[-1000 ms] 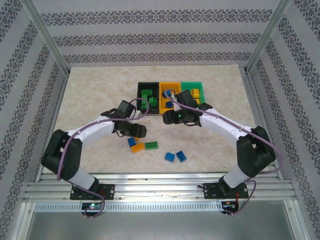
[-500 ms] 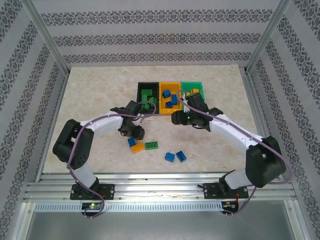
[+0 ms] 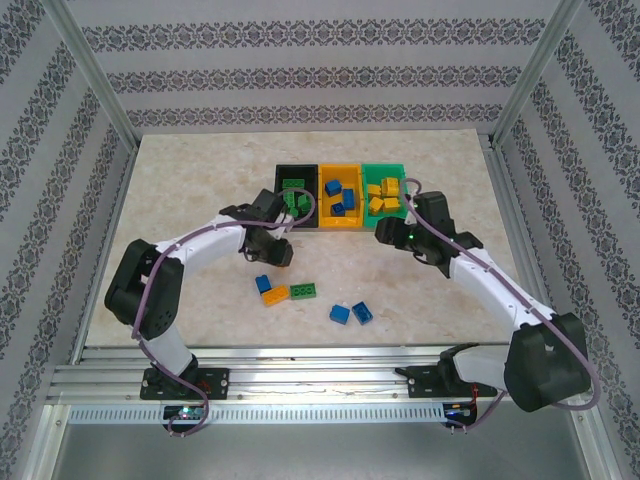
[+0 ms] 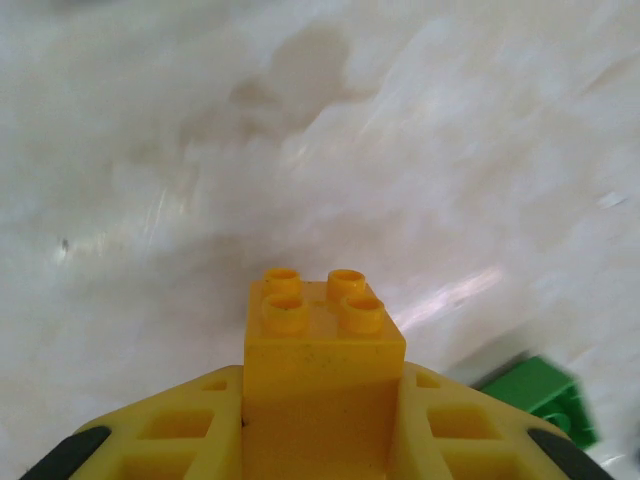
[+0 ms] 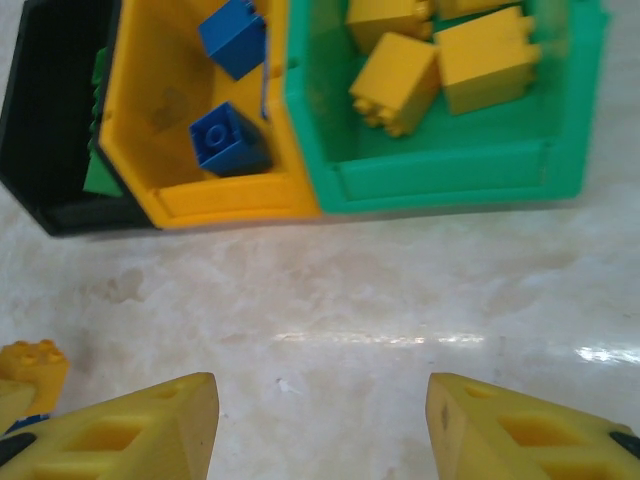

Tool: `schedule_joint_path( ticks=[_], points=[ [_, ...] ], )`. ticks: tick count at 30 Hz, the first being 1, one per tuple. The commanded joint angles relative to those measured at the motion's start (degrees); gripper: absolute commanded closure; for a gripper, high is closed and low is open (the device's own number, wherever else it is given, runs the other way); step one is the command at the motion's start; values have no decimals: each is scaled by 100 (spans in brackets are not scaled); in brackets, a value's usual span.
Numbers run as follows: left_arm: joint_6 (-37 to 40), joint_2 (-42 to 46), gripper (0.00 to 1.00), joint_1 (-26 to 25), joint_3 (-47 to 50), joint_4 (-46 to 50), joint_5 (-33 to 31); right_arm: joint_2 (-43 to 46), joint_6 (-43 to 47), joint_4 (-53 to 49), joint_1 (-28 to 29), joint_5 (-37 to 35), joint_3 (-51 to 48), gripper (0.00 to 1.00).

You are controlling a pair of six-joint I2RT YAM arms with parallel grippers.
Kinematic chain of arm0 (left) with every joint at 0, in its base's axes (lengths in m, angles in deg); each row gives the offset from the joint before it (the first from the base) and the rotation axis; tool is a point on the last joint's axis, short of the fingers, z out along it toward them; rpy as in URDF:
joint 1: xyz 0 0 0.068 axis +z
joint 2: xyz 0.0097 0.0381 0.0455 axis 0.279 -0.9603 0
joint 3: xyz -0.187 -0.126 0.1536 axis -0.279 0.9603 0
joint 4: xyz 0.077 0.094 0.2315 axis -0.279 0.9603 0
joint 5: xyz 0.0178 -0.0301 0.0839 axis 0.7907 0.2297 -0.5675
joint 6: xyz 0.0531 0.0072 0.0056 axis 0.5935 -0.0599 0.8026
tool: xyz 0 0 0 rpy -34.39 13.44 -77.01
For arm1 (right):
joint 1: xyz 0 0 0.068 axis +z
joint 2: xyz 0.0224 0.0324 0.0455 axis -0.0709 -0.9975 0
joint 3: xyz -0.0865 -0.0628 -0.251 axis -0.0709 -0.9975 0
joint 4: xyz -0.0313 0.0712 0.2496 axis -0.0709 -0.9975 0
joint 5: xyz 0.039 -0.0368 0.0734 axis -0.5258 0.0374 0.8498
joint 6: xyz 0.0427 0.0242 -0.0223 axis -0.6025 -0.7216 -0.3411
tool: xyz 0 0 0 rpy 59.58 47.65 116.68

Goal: Sort the legos into containers by color
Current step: Pick up the lego from the center of the table, then place the lego in the container.

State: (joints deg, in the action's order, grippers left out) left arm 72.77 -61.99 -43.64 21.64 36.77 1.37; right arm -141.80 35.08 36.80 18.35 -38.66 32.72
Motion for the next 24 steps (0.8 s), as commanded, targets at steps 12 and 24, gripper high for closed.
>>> schedule_joint_path(
  ticks=[12, 24],
  points=[
    [-383, -1952, 73, -147, -3709, -16, 1491, 999, -208, -108, -881, 581, -629, 43],
    [-941, -4772, 69, -537, -8205, 720, 1976, 1740, -372, -334, -914, 660, -1056, 43]
  ],
)
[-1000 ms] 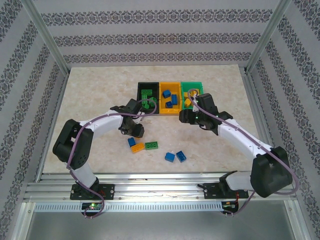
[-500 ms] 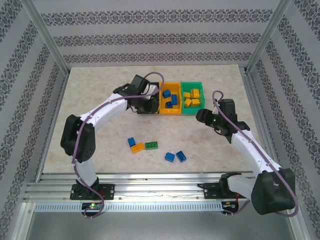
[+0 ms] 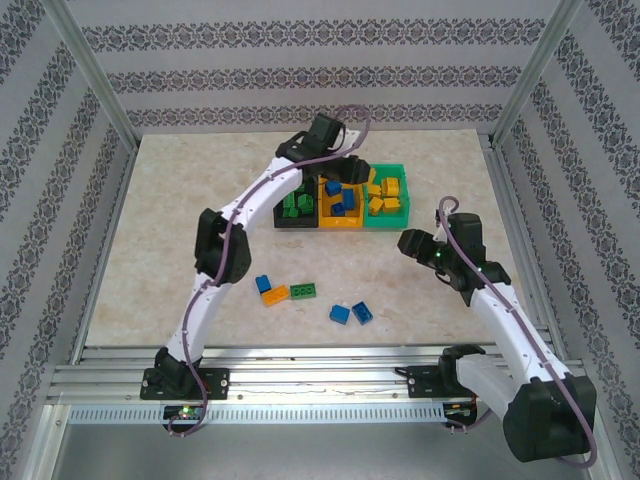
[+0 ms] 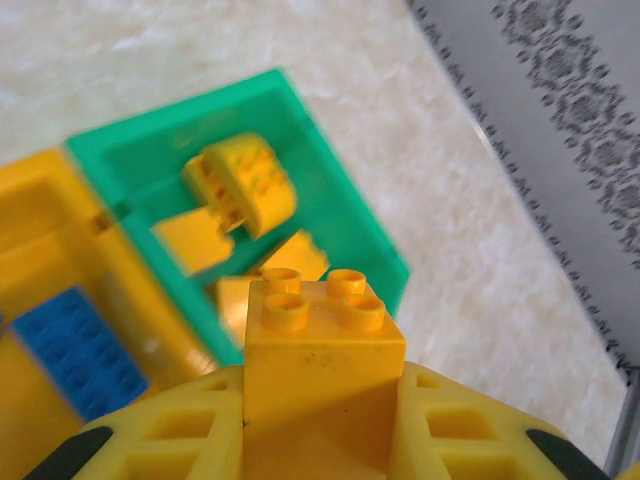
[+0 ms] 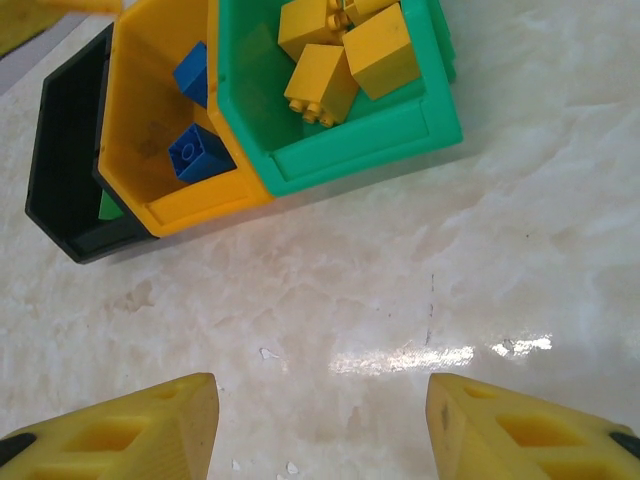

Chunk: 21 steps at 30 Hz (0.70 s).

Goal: Sort the legos into containers by color
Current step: Place the lego in the container.

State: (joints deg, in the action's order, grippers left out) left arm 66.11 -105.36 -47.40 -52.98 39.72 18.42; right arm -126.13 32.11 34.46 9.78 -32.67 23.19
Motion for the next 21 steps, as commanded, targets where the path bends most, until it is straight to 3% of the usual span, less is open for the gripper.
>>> schedule_joint_path(
  ticks=[1, 5, 10, 15, 21],
  points=[
    [-365, -633, 67, -182, -993, 395, 310, 210, -89, -104, -53, 79, -122, 43],
    [-772, -925, 47, -202, -1102, -56, 377, 312, -204, -47, -53, 162, -223, 43],
    [-714, -852, 34, -196, -1059, 23, 378, 330, -220, -65, -48, 260, -303, 43],
    [-372, -530, 33, -189, -914, 427, 282, 241, -221, 11, -44, 369, -334, 43],
    [43, 369, 33, -154, 220, 388, -14, 1, -169, 102, 124, 566, -285, 43]
  ],
)
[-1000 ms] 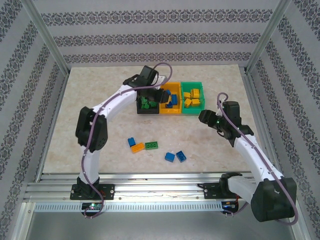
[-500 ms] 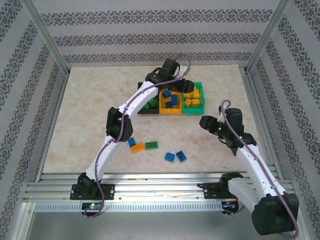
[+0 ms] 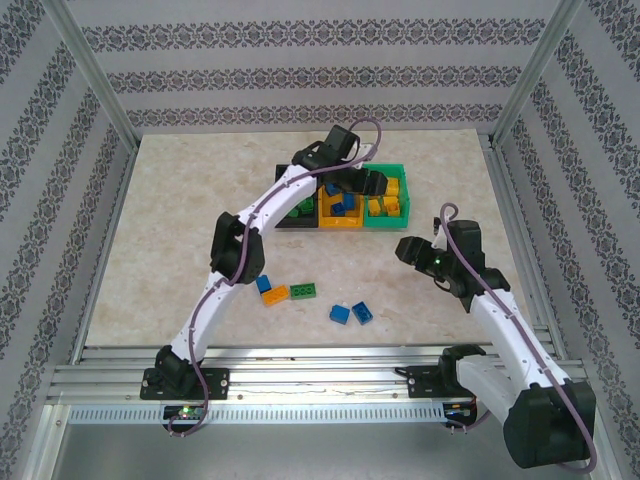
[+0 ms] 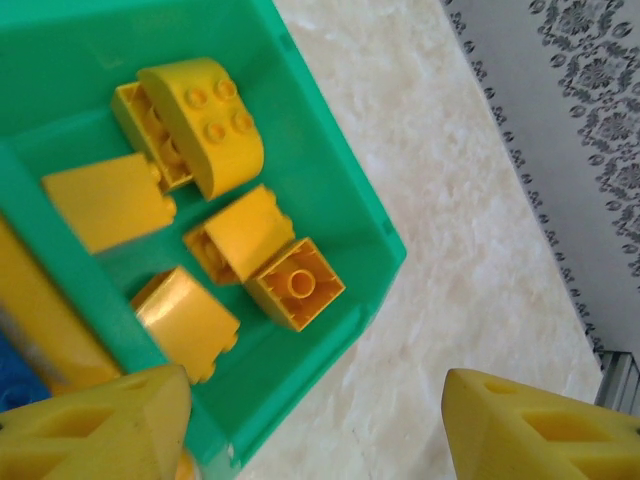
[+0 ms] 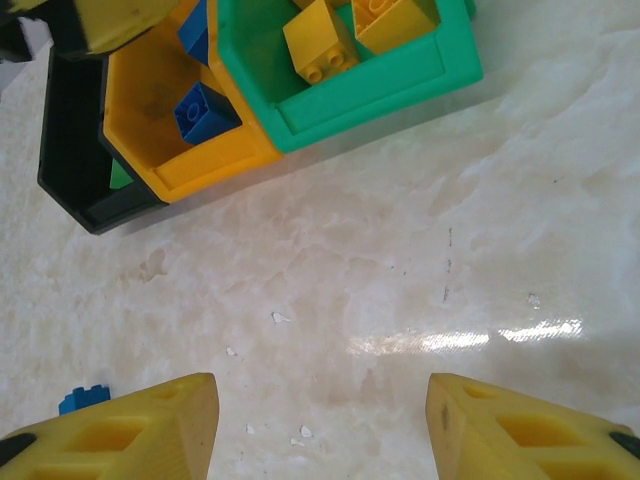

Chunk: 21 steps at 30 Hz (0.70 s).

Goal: Sort the legos into containers by color
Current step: Place the lego in the container, then pick up the lego from the bottom-center of the table.

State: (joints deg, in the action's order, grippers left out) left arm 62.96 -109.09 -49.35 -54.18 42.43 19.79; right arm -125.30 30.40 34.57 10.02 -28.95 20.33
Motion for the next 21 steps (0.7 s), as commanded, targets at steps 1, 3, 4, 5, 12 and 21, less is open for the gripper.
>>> schedule_joint_path(
  ticks=[1, 3, 4, 5, 12, 21],
  points=[
    [362, 932, 33, 58, 666, -6, -184, -139, 61, 95, 198, 216, 27, 43],
    [205, 1337, 33, 138, 1437, -455, -41, -277, 198, 66, 457, 195, 103, 43],
    [41, 1558, 33, 199, 1919, -808, 114, -379, 258, 64, 623, 168, 139, 43],
    [-108, 1762, 33, 266, 2334, -1142, 243, -477, 320, 73, 763, 176, 169, 43],
    [-779, 3165, 33, 799, 4947, -2720, 317, -1529, 914, -63, 2043, -88, 754, 42],
    [-815, 4250, 33, 1420, 6705, -2986, 282, -2937, 2142, -551, 3101, -41, 1968, 40]
  ],
)
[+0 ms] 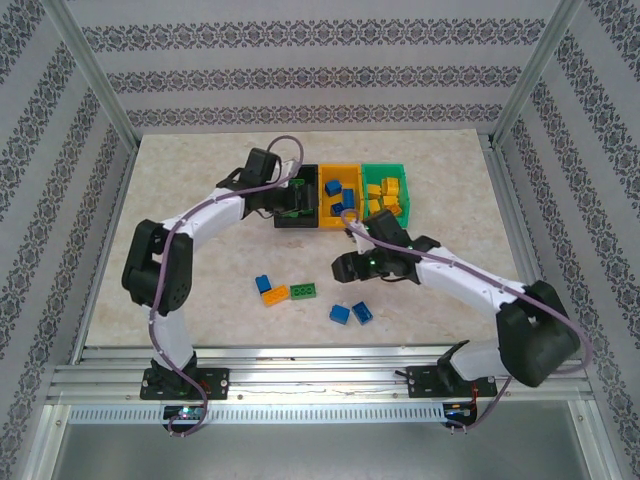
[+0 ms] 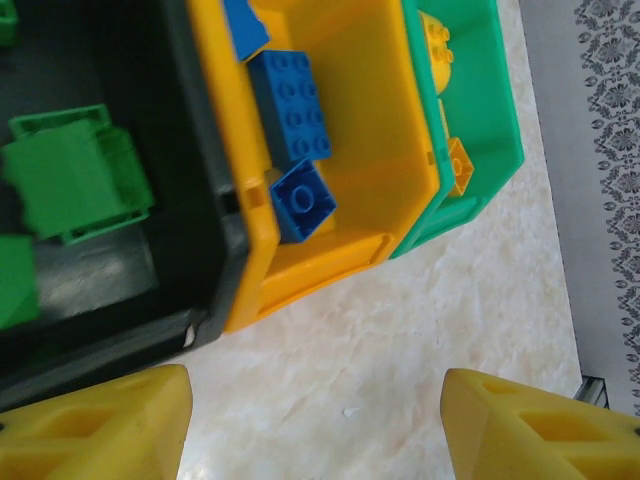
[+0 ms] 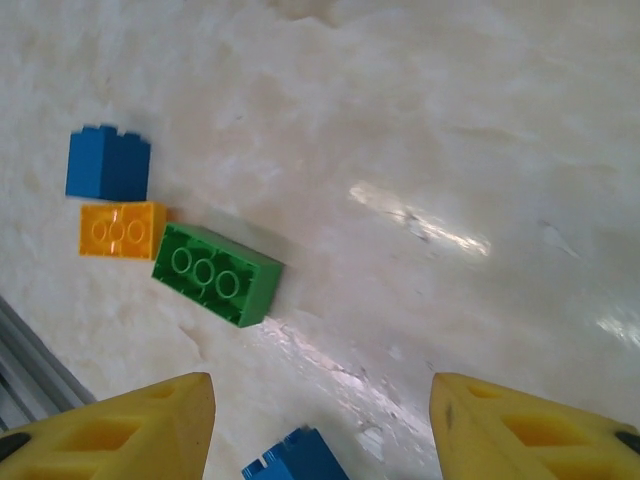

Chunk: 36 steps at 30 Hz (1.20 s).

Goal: Sort the legos into containers by color
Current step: Pick up the lego from the bottom-center of the table.

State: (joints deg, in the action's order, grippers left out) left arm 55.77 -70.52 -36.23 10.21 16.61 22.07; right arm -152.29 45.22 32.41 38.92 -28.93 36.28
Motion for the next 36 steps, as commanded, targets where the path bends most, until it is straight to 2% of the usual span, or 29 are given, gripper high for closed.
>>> schedule_joint_path(
  ticks=[1, 7, 12, 18, 24, 33, 35, 36],
  points=[
    [-153, 473, 33, 193, 428, -483, 112, -372, 817, -445, 313, -114, 519, 40],
    [-246, 944, 33, 534, 1126, -579, 150, -1089, 1605, -904, 814, -401, 1279, 38],
    [-215, 1292, 33, 728, 1530, -538, 110, -1780, 2232, -1394, 1157, -572, 1917, 31],
    [-197, 1684, 33, 919, 2030, -485, -13, -2300, 2681, -1720, 1316, -638, 2365, 25],
    [-232, 1936, 33, 1079, 2412, -489, -48, -2783, 2885, -1937, 1361, -742, 2692, 24],
    [-197, 2344, 33, 1357, 2753, -385, -57, -3409, 2969, -1917, 1481, -709, 3015, 25],
    [-171, 2417, 33, 1433, 2798, -341, -49, -3479, 2960, -1904, 1481, -678, 3056, 30],
    [-162, 2460, 33, 1479, 2818, -314, -51, -3515, 2951, -1917, 1481, -650, 3083, 37]
  ],
)
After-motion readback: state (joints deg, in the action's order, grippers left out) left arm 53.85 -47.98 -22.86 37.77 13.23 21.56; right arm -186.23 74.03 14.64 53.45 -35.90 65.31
